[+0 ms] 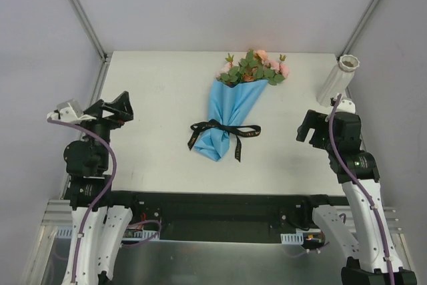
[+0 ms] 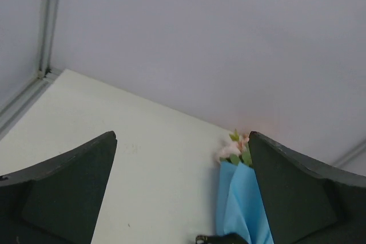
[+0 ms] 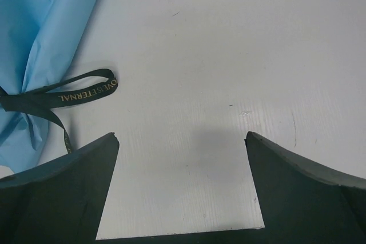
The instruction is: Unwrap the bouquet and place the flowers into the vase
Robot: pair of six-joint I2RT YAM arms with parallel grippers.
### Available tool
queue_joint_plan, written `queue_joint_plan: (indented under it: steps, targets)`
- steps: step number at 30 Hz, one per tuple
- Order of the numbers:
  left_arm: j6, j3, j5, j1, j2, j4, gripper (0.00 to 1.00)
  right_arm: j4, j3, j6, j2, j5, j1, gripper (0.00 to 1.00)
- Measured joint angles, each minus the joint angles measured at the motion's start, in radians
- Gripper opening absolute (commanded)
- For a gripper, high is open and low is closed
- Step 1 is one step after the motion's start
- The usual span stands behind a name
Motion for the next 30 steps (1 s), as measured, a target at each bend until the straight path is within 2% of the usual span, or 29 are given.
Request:
queue_joint_plan:
  steps: [5, 11, 14, 17, 19, 21, 23, 26, 30]
  targets:
    - [-0.014, 0.048, 0.238, 0.0, 0.105, -0.151, 0.99, -0.021, 0.052, -0.011, -0.007, 0.012, 0.0, 0.96]
    - [-0.037, 0.048, 0.52, 0.0, 0.24, -0.261, 0.99, -0.021, 0.079, -0.029, 0.038, -0.084, 0.01, 0.96]
    - [-0.066, 0.047, 0.637, 0.0, 0.291, -0.275, 0.98, -0.005, 0.071, -0.029, 0.091, -0.141, 0.06, 0.96]
    - [-0.093, 0.031, 0.754, 0.0, 0.334, -0.276, 0.96, 0.054, 0.03, -0.024, 0.158, -0.2, 0.175, 0.99]
    - [-0.108, 0.007, 0.809, -0.003, 0.36, -0.275, 0.94, 0.1, 0.004, -0.019, 0.22, -0.241, 0.252, 0.94]
    - [-0.114, -0.017, 0.839, -0.016, 0.382, -0.278, 0.92, 0.14, -0.007, -0.019, 0.29, -0.275, 0.306, 0.85]
    - [-0.118, -0.035, 0.853, -0.042, 0.41, -0.281, 0.89, 0.19, -0.012, -0.021, 0.369, -0.306, 0.346, 0.83]
    - [-0.123, -0.047, 0.851, -0.11, 0.465, -0.28, 0.84, 0.29, -0.035, -0.023, 0.461, -0.335, 0.395, 0.78]
    - [-0.158, -0.06, 0.83, -0.216, 0.537, -0.271, 0.77, 0.341, -0.047, -0.029, 0.573, -0.334, 0.437, 0.68]
